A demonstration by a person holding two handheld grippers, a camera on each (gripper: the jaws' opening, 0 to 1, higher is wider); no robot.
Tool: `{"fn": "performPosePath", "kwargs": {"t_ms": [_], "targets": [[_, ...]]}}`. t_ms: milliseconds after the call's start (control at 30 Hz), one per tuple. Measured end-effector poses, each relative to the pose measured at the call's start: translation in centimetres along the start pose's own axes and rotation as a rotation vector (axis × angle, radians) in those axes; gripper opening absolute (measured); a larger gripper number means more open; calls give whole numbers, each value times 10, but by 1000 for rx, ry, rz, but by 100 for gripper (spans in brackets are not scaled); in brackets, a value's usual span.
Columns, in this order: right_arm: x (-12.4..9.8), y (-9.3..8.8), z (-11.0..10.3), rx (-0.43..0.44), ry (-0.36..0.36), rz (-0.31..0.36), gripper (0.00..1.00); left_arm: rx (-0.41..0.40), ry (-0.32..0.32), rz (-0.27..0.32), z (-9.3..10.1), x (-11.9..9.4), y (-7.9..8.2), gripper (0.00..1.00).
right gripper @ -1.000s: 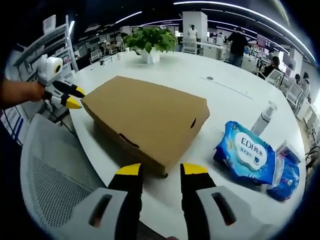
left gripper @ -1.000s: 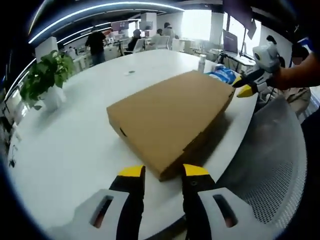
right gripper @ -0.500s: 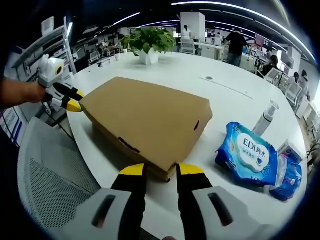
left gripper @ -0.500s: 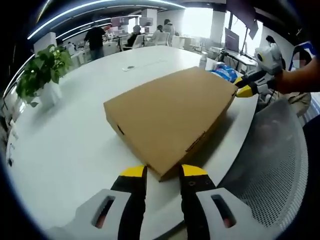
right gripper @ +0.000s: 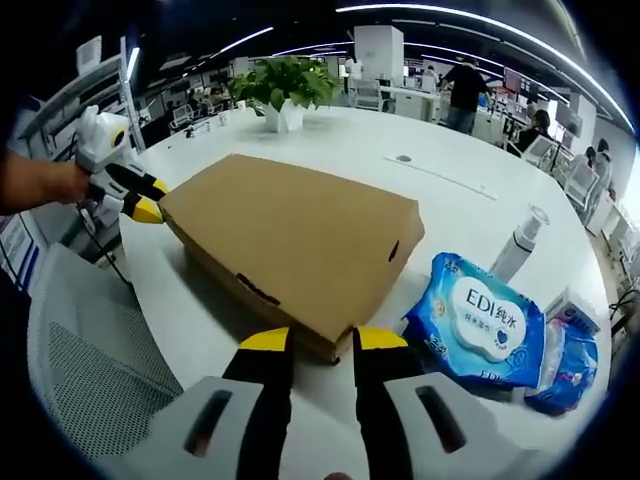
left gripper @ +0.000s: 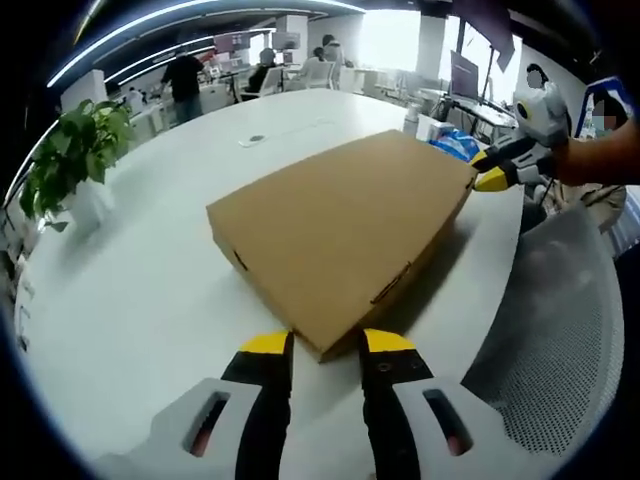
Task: Operate the shoe box by opening the lid, removing the specified soft item, and placing it in the target area until the item is outside and the box remains undamaged.
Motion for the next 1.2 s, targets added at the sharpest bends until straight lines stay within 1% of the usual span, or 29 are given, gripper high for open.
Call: {"fn": "performPosePath", "kwargs": {"t_ms": [233,467,533,767,867,933,1033,1100,1133,1200], "targets": [[8,7,17,-12,0,2,21,13,3,-7,-4,12,13,25],[17,15,31,-16,3,7,21,12,15,-15,-14,23,25,25],[19,17,34,-16,6,9,21,0,16,-13,-16,24,27,25],[23,22,41,-21,8,8,21,10,25,-13,-19,31,34,25],[23,23,41,-12,6,11,21,-2,29,-4,-19,31,35,26],[22,23,40,-5,6,17,23,7,34,8,-18,29,35,28],[17,19,42,7,-7,12,26,-1,40,1,-17,23,29,32],[10,17,42,24,-9,20,26,-6,45,-1,-15,17,26,36],[6,15,42,27,-15,19,27,-11,39,10,-12,13,26,36],[-2,12,44,30,-31,33,30,-7,48,25,-9,6,28,40]]}}
Point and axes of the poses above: the point that each gripper's makers call its tool centre point, and the gripper's own axes: x roughly forward along the fingers, z roughly to its right, y roughly out of its top, the point moved 4 cm from there along -x, roughly backward along the fingers, and after that the axes turned 4 degrees about -y, right-handed, at the moved point
